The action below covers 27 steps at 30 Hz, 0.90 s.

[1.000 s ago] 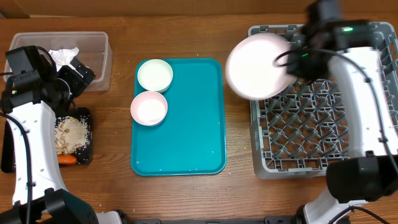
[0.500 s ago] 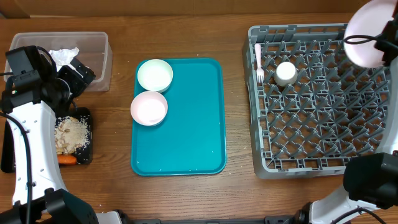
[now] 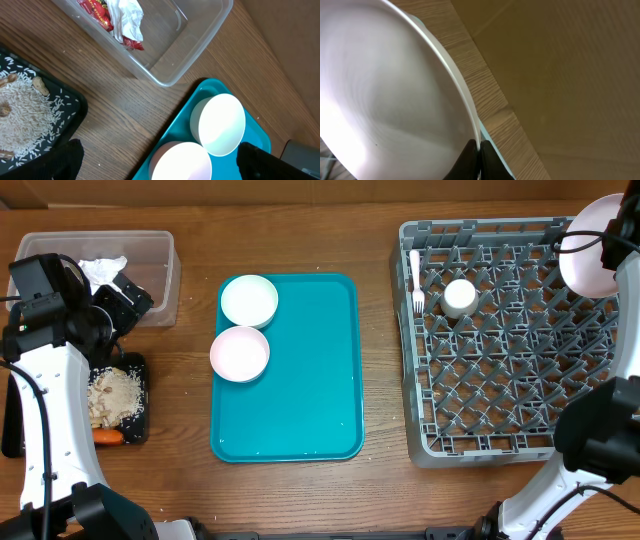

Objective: Sort waste into correct bins and load items into the dishwasher rack
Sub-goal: 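Lower the plate upright into the rack and open the right gripper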

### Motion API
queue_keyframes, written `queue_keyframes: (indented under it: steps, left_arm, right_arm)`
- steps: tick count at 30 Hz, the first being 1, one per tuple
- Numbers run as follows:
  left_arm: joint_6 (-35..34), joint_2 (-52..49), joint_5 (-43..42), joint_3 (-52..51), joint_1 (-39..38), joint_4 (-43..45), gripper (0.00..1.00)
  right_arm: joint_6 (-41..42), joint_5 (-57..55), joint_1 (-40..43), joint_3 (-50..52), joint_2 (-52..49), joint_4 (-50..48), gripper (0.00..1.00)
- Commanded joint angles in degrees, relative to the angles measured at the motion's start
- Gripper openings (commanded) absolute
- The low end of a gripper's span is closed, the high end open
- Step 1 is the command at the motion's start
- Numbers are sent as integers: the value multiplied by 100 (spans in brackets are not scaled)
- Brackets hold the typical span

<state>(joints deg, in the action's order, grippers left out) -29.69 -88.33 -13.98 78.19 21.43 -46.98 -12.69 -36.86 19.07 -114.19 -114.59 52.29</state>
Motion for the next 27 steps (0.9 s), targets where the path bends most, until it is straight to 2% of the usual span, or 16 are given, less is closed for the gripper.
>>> queue_keyframes:
  steps: [1,8,19,21,23,26,27]
  left_arm:
    - [-31,-28,-46,37,31,4,100]
    - [-31,-28,-46,37,31,4,100]
    - [-31,-28,-46,37,31,4,100]
    - [-31,-28,-46,37,31,4,100]
    - [-31,-28,-46,37,31,4,100]
    - [-31,-28,-46,37,31,4,100]
    - [-31,-28,-46,37,31,4,100]
  right_arm:
    - [-387,-208,-9,-127,-79,-170,4]
    - [-863,-662,-2,-127,-170,-684,4]
    - [-833,-332,-15,17,-323,-479,5]
    - [-831,-321,-37,105,-326,-485,11]
    - [-575,20,-74,133,-323,-417,30]
    - [-188,251,-155,120,-284,-372,42]
    - [-94,402,-223,120,-245,-345,52]
